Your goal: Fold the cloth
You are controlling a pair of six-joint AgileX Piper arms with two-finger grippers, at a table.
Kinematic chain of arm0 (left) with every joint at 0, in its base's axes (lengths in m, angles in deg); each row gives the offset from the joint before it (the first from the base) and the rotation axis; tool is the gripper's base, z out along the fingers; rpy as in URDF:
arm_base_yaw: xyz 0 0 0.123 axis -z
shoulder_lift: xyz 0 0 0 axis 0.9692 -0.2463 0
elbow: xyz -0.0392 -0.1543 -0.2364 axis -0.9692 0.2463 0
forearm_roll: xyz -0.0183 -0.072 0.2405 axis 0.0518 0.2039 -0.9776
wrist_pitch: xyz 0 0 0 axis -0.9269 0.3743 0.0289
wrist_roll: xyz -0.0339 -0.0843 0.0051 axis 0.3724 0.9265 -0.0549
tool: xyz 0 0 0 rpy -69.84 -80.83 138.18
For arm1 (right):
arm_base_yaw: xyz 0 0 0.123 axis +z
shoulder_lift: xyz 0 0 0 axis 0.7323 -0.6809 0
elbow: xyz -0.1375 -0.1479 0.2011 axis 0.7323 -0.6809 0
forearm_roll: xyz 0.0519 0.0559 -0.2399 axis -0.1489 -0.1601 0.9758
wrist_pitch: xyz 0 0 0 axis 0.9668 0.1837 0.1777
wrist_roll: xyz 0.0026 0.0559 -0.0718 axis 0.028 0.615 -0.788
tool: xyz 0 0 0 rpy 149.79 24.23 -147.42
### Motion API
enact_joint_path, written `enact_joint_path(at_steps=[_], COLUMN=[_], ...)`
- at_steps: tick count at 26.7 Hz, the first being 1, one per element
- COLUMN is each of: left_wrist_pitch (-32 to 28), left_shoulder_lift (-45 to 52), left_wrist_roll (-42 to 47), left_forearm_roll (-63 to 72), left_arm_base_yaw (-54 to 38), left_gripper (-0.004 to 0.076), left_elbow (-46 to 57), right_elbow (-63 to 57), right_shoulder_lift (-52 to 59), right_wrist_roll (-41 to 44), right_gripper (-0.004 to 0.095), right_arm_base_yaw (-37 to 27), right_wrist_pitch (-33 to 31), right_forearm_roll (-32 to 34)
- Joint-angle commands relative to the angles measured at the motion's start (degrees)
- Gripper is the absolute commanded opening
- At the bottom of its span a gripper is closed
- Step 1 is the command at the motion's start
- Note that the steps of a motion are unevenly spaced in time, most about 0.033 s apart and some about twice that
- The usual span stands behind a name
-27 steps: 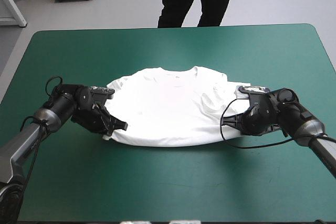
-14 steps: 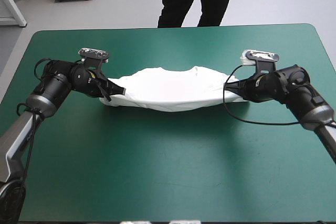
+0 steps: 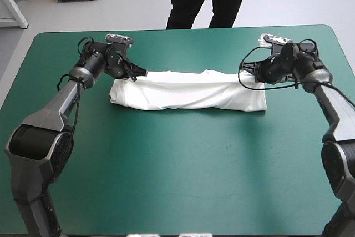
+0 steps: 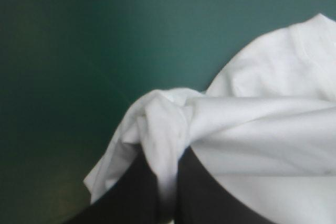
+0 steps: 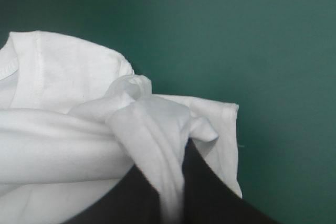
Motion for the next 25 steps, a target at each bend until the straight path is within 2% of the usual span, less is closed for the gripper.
enact_joint_path(at_steps=[1,5,7,8,9,13,14,16,21,25], left_wrist_pitch=[-2.96,-4.33,-4.12,-3.99,-3.89,-3.53,-2.62,-0.85,3.20,3.04], left_shoulder_lift=[0.16,-3.08,-4.07,-4.17,-4.17,-3.80,-3.49,-2.79,-0.38,1.66], left_wrist_roll=[1.69,1.86,0.68,0.68,0.68,0.00,0.00,0.00,0.00,-0.31], left_forearm_roll=[-0.25,0.18,0.26,0.59,1.20,2.82,2.82,2.69,2.15,6.42], left_arm_base_yaw=[-0.81,-1.36,-1.36,-1.36,-1.36,-1.36,-1.36,-1.36,-1.36,-1.36], left_gripper=[-0.0009,0.0000,0.0073,0.0138,0.0171,0.0425,0.0501,0.0568,0.0547,0.0447], left_elbow=[-3.54,-3.54,-3.54,-3.54,-3.54,-4.35,-4.88,-5.88,-9.87,-11.49], right_elbow=[4.61,6.49,6.49,6.49,6.49,7.24,7.95,9.36,11.79,12.05], right_shoulder_lift=[-0.68,-4.29,-5.36,-5.48,-5.50,-5.38,-5.29,-4.83,-1.81,0.75], right_wrist_roll=[-1.48,-3.01,-3.74,-4.02,-4.58,-7.78,-8.62,-8.72,-8.91,-9.22], right_gripper=[-0.0017,-0.0009,0.0067,0.0106,0.0179,0.0408,0.0445,0.0470,0.0469,0.0469], right_arm_base_yaw=[-1.34,-1.34,-1.34,-1.34,-1.34,-1.34,-1.34,-1.34,-1.34,-1.34], right_wrist_pitch=[1.17,1.01,-0.22,-0.50,-0.58,-1.92,-3.04,-4.36,-4.75,-5.68], right_forearm_roll=[-2.04,-2.58,-2.58,-2.58,-2.58,-4.94,-5.48,-5.38,-4.61,-3.78])
